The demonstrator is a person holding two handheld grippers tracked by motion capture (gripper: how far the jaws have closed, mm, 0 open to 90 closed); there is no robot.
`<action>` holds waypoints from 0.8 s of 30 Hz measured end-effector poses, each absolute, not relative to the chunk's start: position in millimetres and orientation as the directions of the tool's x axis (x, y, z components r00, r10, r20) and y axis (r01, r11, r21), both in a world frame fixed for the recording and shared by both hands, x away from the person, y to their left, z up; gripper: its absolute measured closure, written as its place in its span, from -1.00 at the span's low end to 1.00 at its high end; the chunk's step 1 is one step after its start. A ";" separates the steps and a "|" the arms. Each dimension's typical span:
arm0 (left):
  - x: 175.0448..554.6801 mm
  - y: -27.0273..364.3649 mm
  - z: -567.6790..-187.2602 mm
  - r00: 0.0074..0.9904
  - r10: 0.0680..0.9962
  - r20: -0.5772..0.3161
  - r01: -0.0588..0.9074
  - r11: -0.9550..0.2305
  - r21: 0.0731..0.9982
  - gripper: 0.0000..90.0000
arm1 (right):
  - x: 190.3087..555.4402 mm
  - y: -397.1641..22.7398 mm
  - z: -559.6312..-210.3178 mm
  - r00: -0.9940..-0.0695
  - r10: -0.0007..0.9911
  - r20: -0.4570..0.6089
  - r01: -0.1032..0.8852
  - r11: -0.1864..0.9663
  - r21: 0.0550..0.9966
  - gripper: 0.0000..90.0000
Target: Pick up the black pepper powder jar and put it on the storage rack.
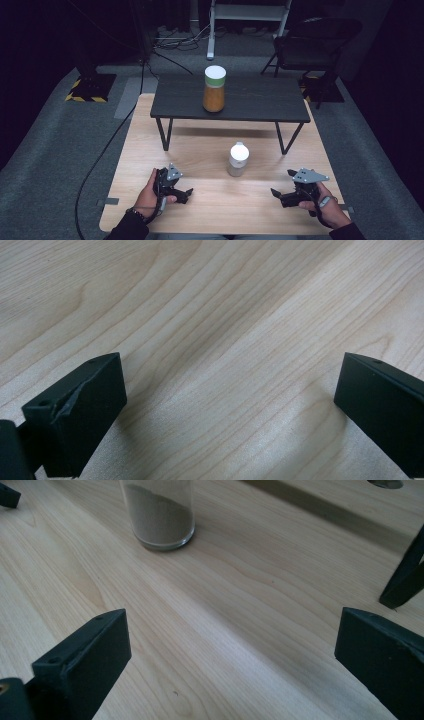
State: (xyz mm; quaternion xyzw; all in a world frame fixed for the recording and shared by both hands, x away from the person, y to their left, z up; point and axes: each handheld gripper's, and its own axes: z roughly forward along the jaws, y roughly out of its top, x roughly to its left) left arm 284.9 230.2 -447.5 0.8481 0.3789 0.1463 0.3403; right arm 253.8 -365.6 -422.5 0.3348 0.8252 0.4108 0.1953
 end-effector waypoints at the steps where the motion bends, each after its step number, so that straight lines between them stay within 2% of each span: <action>1: 284.9 230.2 -447.5 0.670 0.742 -0.010 0.543 -0.481 0.688 -0.99 | 253.8 -363.5 -422.2 -0.696 0.716 -0.049 0.391 0.435 0.811 -0.97; 24: 284.9 230.2 -447.5 0.670 0.742 -0.009 0.543 -0.482 0.688 -0.99 | 266.4 -328.7 -422.2 -0.684 0.727 -0.058 0.362 0.408 0.839 -0.97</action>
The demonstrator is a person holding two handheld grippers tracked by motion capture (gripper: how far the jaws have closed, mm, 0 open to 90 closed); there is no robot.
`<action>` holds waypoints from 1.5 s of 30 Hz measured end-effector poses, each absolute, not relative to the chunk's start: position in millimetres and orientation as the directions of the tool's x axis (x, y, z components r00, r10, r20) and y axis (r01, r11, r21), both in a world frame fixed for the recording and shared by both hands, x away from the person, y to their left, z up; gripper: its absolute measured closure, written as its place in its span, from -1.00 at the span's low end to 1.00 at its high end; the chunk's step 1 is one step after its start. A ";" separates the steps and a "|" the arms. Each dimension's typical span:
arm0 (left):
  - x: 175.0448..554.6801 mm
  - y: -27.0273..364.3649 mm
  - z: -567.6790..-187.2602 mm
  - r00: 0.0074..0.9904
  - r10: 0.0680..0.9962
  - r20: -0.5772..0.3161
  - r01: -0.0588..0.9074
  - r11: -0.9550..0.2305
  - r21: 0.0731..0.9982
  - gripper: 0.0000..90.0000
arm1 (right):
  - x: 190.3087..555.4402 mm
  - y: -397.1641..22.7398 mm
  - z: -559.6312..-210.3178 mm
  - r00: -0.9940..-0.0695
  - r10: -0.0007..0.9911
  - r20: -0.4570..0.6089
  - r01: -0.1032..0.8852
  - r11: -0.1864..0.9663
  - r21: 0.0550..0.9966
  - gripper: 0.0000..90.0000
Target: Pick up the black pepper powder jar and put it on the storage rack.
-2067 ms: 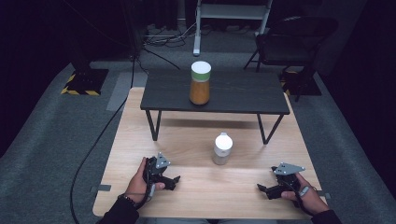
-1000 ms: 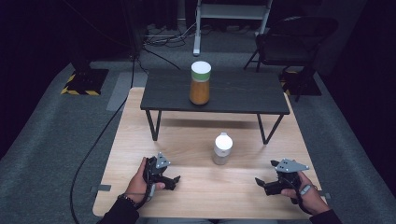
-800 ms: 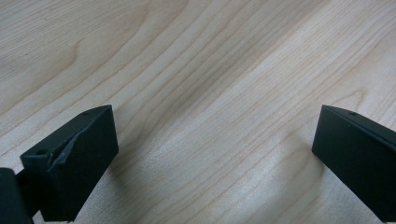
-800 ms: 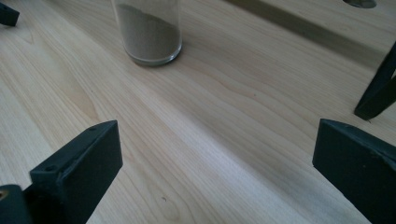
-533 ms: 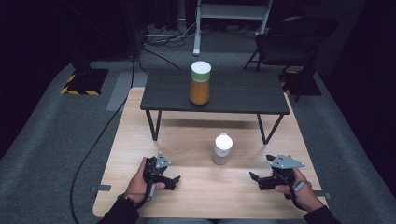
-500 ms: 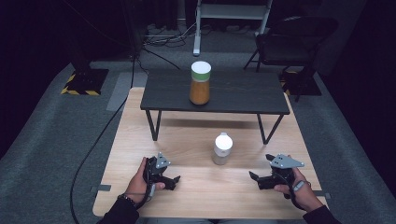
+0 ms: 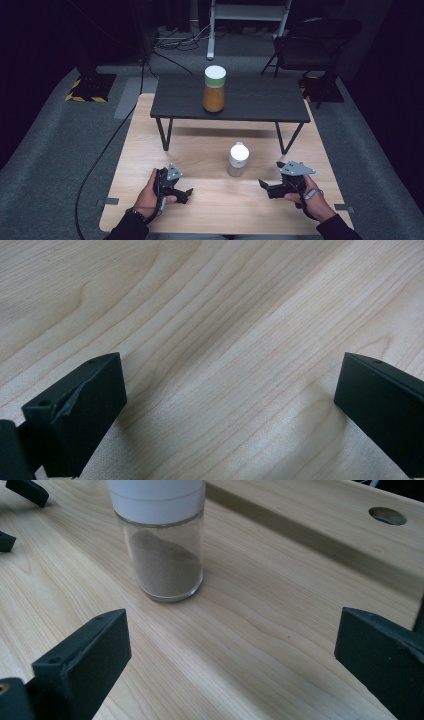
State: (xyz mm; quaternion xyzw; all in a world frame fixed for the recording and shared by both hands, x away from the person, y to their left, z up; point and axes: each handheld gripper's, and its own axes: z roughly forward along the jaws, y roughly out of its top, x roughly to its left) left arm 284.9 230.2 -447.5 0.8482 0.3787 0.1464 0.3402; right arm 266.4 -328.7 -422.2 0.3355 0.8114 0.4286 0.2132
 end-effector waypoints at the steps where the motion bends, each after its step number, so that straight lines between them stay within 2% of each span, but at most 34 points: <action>1: 284.9 230.2 -447.5 0.670 0.742 -0.009 0.543 -0.482 0.688 -0.99 | 267.5 -327.8 -422.6 -0.687 0.725 -0.058 0.360 0.408 0.839 -0.97; 20: 284.9 230.2 -447.5 0.670 0.742 -0.009 0.543 -0.482 0.688 -0.99 | 286.5 -301.8 -425.9 -0.723 0.689 -0.053 0.344 0.425 0.837 -0.97; 45: 285.2 230.5 -447.6 0.672 0.741 -0.010 0.542 -0.482 0.688 -0.99 | 307.1 -277.9 -428.7 -0.760 0.649 0.004 0.349 0.403 0.846 -0.96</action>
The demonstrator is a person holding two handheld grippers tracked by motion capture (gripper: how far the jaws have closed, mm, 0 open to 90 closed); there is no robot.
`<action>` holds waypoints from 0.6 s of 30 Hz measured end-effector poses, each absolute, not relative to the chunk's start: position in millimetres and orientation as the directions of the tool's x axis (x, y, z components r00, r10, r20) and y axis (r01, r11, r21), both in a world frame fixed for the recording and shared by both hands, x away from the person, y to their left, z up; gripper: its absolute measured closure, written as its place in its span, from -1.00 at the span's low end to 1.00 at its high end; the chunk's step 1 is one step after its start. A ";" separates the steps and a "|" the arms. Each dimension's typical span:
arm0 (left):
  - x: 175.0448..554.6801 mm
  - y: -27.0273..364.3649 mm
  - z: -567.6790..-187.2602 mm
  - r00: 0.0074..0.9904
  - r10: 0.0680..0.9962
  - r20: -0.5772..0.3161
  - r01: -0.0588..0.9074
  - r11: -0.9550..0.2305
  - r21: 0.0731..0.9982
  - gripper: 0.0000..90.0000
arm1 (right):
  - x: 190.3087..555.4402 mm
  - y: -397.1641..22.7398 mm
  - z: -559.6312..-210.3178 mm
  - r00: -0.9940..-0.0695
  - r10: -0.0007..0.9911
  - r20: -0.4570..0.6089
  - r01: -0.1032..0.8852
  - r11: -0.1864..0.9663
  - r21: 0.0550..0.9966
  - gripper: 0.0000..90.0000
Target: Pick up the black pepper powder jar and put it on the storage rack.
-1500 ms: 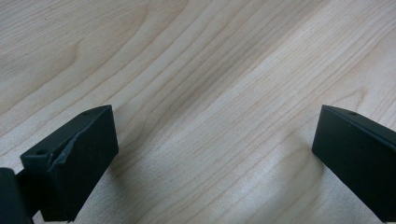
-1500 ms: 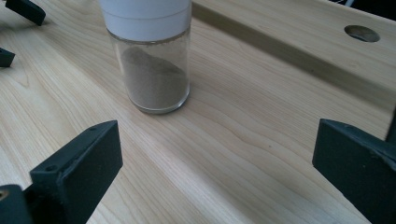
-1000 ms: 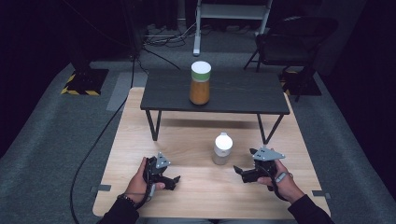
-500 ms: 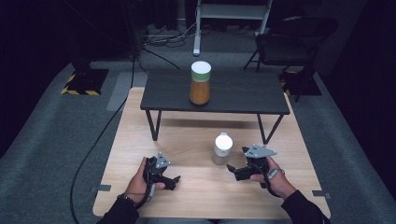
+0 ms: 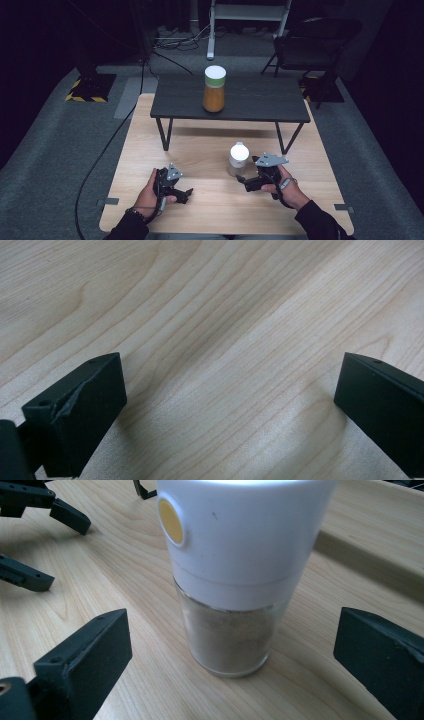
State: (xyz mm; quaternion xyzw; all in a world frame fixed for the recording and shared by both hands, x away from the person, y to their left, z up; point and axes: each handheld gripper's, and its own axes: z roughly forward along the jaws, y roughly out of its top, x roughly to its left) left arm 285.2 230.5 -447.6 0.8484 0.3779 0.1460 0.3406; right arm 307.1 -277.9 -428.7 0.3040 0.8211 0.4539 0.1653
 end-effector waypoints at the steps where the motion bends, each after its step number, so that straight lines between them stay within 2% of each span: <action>1: 285.1 230.5 -447.6 0.672 0.741 -0.010 0.542 -0.482 0.688 -0.99 | 307.8 -277.3 -428.8 -0.762 0.648 0.005 0.348 0.402 0.847 -0.96; 15: 285.6 230.7 -447.6 0.674 0.739 -0.010 0.540 -0.484 0.688 -0.99 | 318.6 -266.5 -433.8 -0.748 0.658 0.086 0.384 0.323 0.865 -0.87; 18: 285.6 230.7 -447.5 0.674 0.739 -0.009 0.540 -0.484 0.688 -0.99 | 320.1 -264.2 -437.0 -0.743 0.661 0.102 0.387 0.300 0.872 -0.79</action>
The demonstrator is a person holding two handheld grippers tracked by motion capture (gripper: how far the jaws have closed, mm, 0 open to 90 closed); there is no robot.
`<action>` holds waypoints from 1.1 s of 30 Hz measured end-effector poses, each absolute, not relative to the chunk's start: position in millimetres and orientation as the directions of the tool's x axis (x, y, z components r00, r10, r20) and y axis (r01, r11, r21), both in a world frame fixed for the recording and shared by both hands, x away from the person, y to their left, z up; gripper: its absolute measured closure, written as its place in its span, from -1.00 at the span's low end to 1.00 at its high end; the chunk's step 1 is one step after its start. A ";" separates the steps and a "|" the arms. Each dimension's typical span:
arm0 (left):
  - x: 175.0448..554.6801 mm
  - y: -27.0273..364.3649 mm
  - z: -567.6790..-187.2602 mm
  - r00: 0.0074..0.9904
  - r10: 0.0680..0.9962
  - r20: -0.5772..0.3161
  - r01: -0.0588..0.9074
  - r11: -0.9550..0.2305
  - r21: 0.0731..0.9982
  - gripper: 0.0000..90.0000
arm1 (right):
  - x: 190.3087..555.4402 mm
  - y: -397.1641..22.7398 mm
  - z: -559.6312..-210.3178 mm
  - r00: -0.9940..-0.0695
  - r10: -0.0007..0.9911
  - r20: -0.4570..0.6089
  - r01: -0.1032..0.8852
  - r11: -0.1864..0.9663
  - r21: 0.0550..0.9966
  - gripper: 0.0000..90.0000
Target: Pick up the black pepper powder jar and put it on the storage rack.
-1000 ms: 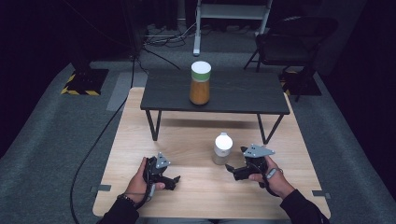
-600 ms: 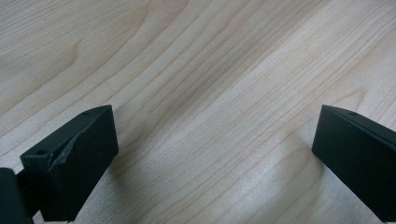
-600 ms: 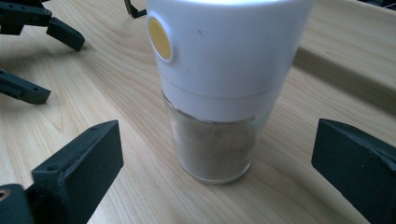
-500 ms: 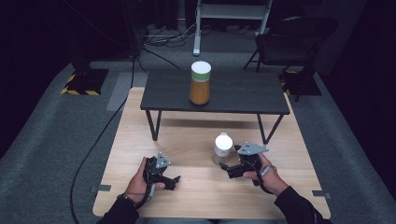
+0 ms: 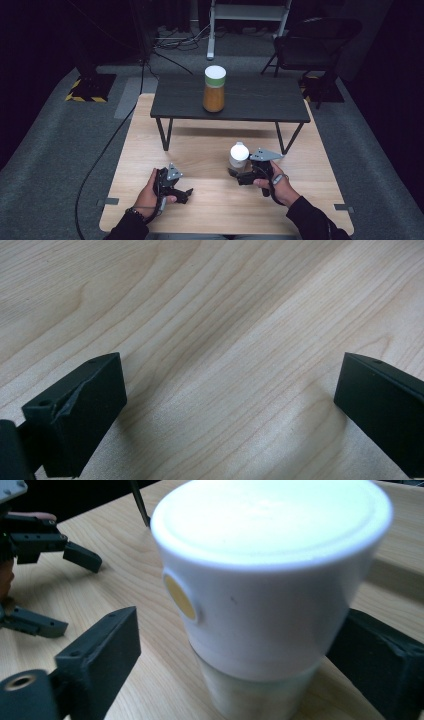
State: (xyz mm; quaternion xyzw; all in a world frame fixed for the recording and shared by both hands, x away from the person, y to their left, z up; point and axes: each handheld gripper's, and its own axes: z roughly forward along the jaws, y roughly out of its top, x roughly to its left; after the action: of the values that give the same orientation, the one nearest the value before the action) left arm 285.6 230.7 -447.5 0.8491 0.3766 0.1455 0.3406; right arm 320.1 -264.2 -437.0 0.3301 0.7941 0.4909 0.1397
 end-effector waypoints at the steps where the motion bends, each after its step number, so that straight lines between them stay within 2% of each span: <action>1: 285.6 230.7 -447.5 0.674 0.739 -0.010 0.541 -0.484 0.688 -0.99 | 319.0 -262.7 -438.6 -0.738 0.668 0.098 0.382 0.293 0.876 -0.74; 5: 285.7 230.8 -447.5 0.674 0.739 -0.010 0.541 -0.484 0.688 -0.99 | 318.6 -261.0 -444.4 -0.707 0.696 0.120 0.394 0.247 0.885 -0.48; 9: 285.8 230.7 -447.4 0.674 0.738 -0.010 0.541 -0.485 0.687 -0.99 | 321.1 -257.9 -447.8 -0.706 0.700 0.109 0.390 0.256 0.884 -0.40; 19: 285.9 230.8 -447.4 0.675 0.738 -0.010 0.540 -0.485 0.687 -0.99 | 315.7 -255.1 -449.6 -0.710 0.702 0.054 0.344 0.279 0.896 -0.34; 33: 285.9 230.8 -447.4 0.675 0.738 -0.010 0.540 -0.485 0.687 -0.99 | 305.3 -259.2 -442.1 -0.681 0.730 0.052 0.333 0.246 0.910 -0.33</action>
State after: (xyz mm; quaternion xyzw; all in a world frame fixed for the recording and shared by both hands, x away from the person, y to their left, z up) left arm 285.9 230.8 -447.4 0.8495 0.3761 0.1451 0.3404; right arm 305.3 -259.2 -442.1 0.3477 0.7644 0.5062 0.1965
